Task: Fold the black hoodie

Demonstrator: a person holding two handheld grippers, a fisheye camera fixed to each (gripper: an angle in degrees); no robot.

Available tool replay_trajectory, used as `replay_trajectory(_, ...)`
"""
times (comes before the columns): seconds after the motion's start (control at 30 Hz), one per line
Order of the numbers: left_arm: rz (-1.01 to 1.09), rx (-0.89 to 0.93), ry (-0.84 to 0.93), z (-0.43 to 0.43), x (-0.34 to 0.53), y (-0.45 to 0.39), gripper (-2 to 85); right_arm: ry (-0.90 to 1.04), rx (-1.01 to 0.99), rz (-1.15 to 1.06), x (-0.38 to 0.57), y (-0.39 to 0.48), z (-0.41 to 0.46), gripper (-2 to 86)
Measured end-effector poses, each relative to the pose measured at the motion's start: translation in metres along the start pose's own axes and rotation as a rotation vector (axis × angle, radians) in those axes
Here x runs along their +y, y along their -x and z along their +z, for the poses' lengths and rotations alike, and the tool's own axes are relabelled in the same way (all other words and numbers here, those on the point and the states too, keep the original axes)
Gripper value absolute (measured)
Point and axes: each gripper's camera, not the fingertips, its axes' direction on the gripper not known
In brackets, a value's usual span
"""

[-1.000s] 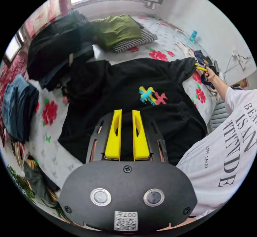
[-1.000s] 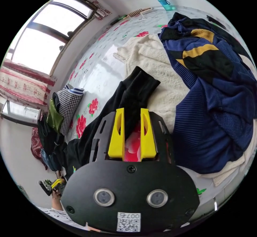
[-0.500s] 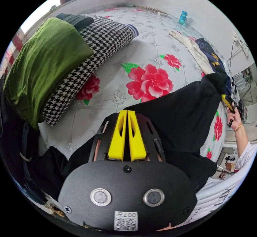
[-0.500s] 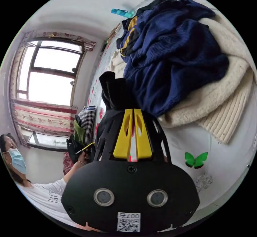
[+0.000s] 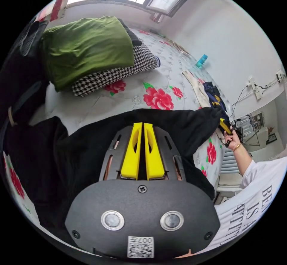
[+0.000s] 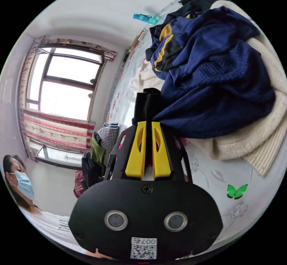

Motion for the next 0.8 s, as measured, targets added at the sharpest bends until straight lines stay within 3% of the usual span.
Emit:
replay_trajectory(0.13, -0.019, -0.057, 0.008, -0.054, 0.079, 0.010, -0.9, 0.047, -0.019, -0.235, -0.001, 0.077, 0.017, 0.5)
replay_trajectory(0.33, -0.264, -0.068, 0.038, -0.133, 0.210, 0.036, -0.9, 0.096, 0.018, -0.651, 0.049, 0.221, 0.042, 0.4)
replay_trajectory(0.43, -0.389, -0.045, 0.002, -0.159, 0.262, 0.044, -0.9, -0.030, 0.178, -0.453, 0.057, 0.223, 0.040, 0.3)
replay_trajectory(0.53, -0.465, -0.002, -0.042, -0.175, 0.297, 0.049, -0.9, -0.106, 0.115, -0.180, 0.049, 0.141, 0.040, 0.3)
replay_trajectory(0.6, -0.489, 0.018, -0.038, -0.183, 0.313, 0.051, -0.9, -0.080, 0.225, 0.058, 0.048, 0.063, 0.040, 0.3)
replay_trajectory(0.67, -0.494, 0.011, -0.031, -0.191, 0.320, 0.052, -1.0, -0.074, 0.233, 0.152, 0.057, 0.022, 0.031, 0.3)
replay_trajectory(0.8, -0.517, 0.004, -0.015, -0.207, 0.326, 0.054, -1.0, -0.065, 0.110, 0.114, 0.082, -0.001, 0.024, 0.2)
